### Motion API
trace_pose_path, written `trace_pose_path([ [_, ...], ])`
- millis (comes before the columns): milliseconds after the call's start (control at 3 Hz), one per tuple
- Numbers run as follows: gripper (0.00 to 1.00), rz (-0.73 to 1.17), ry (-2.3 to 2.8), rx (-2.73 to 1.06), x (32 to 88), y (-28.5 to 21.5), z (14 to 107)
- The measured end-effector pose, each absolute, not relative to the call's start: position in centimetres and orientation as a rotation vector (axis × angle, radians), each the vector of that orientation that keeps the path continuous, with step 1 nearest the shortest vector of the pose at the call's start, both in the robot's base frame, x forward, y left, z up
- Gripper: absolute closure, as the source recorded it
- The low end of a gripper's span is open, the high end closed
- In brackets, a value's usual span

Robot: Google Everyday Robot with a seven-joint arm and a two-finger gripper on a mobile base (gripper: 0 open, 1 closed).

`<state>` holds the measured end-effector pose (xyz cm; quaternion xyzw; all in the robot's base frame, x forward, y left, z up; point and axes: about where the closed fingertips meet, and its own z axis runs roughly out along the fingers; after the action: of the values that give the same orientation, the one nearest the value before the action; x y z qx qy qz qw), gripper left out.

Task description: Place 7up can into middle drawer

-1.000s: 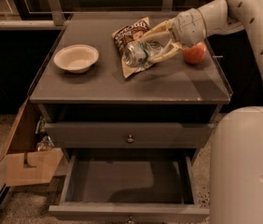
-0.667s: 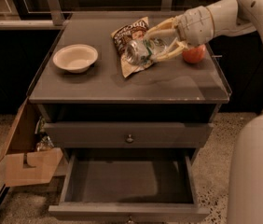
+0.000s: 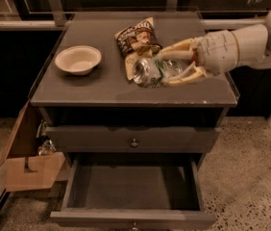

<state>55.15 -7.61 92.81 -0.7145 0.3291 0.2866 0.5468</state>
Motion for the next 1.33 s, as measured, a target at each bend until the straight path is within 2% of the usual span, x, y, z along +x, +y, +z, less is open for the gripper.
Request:
trace_pose_path([
  [667, 1.0, 0.718, 0.819, -1.564, 48.0, -7.3, 90.4],
  [1333, 1.0, 0.576, 1.014, -1.4, 43.5, -7.8, 87.6],
])
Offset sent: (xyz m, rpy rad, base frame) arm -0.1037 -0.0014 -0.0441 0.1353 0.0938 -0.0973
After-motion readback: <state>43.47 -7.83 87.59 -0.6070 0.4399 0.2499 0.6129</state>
